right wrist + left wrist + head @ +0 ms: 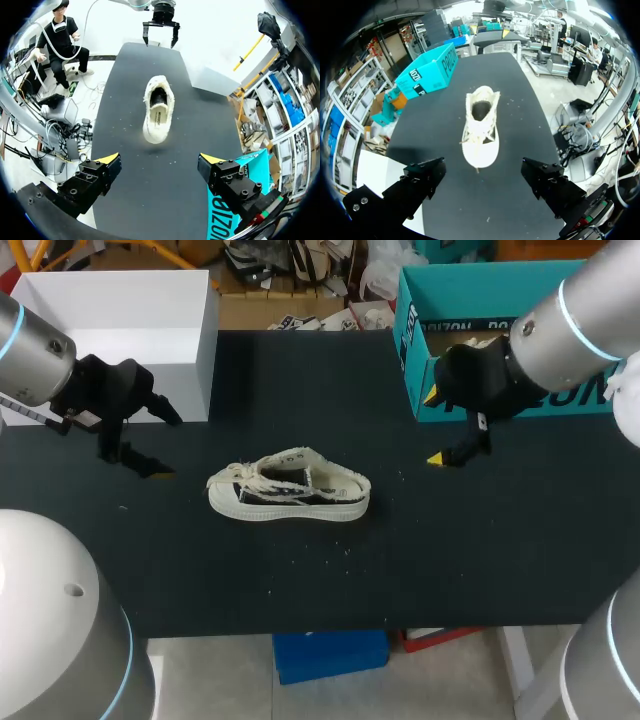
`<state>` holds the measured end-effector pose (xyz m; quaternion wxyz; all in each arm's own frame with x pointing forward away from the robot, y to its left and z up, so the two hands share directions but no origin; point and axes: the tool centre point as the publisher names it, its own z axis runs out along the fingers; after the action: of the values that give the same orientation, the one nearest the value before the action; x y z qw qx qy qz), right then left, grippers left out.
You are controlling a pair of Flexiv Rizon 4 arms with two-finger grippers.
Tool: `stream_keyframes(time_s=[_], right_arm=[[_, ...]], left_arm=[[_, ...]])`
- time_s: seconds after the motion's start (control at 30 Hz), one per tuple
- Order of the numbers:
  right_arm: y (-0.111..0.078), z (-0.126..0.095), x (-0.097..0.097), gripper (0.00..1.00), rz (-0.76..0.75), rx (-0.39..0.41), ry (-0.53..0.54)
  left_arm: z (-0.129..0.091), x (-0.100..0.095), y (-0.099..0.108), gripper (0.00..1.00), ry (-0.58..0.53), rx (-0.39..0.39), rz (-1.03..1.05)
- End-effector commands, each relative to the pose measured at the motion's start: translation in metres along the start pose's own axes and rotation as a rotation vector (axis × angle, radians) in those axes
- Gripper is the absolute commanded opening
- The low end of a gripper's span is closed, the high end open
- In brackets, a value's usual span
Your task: Take the shoe out of the shoebox, open the shoe tongue, remove and reinsert the insole, then place the shoe into the shoebox
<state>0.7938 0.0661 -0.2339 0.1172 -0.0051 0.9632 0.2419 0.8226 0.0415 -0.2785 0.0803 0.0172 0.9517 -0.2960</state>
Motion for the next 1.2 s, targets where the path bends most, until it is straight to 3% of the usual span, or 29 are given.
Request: stream_keyframes(time_s=[0.03,0.3,0.5,1.2], right_arm=[[0.001,0.020,0.003,1.00,0.018,-0.060,-0.002],[0.007,0.059,0.009,1.00,0.065,-0.104,0.001],[0.013,0.084,0.012,1.00,0.079,-0.199,-0.033],[0.025,0.154,0.005,1.00,0.043,-0.359,0.006]], left_arm=[[0.000,0.001,0.001,1.00,-0.003,0.000,0.001],[0.000,0.001,0.001,1.00,-0.003,0.000,0.001],[0.000,0.001,0.001,1.00,-0.003,0.000,0.001],[0.000,0.001,0.001,1.00,-0.003,0.000,0.001]])
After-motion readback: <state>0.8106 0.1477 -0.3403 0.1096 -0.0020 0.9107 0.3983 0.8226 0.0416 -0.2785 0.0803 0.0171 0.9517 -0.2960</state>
